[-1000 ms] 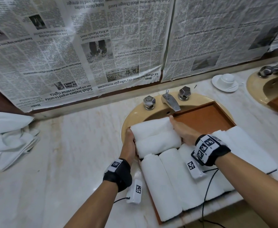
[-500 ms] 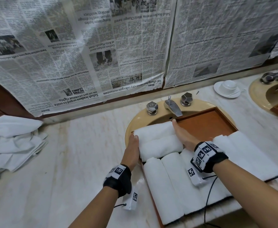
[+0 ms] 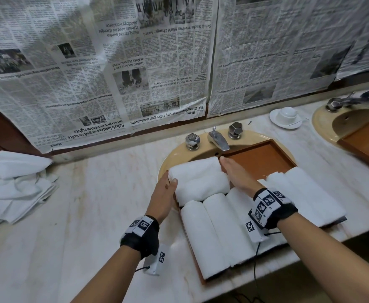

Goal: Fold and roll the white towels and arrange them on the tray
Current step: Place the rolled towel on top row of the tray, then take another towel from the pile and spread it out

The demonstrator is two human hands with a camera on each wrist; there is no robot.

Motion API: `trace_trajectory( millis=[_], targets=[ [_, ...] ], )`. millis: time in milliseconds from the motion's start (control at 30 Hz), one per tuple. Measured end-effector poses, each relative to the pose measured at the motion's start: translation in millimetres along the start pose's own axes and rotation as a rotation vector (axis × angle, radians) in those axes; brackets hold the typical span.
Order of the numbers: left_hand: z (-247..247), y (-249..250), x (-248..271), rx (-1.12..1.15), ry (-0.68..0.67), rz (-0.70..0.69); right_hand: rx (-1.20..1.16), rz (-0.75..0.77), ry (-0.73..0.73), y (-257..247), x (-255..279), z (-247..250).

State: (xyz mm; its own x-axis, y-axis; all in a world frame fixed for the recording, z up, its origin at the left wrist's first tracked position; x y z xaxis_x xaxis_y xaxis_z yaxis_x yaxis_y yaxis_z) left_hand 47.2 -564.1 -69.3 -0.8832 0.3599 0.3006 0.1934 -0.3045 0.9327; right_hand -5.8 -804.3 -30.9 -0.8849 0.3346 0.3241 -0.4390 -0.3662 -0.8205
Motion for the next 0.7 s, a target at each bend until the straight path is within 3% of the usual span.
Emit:
trace_trajectory(
  millis=[200, 400, 533, 700],
  targets=[
    [14.0, -2.2, 20.7, -0.051, -0.001, -0.03, 0.174, 0.1, 0.021, -12.6, 24.0, -8.2],
    [62.6, -21.9, 37.0, -0.1, 0.037, -0.022, 0.41, 0.211, 0.016, -44.6, 40.7, -45.8],
    [113.2, -33.1, 55.1, -0.245, 0.065, -0.114, 0.45, 0.249, -0.003, -72.2, 54.3, -97.2],
    [200.0, -57.6, 76.4, -0.32, 0.101, -0.126, 0.58, 0.314, -0.056, -117.1, 70.3, -183.6]
  ],
)
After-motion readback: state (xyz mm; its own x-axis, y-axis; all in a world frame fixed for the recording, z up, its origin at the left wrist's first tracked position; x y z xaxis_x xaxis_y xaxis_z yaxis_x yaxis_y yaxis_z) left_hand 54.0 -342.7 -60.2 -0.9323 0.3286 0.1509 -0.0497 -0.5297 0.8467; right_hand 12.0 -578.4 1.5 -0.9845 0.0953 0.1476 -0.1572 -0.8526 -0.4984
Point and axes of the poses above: each hand's wrist, its own x-axis away from the middle knuckle, its own z-axis out of the back of the hand, y = z × x, the point moved 8 cm from there along -x, towards the middle knuckle, and after that the axes turned 2 degrees about z, right-handed, at the moved point
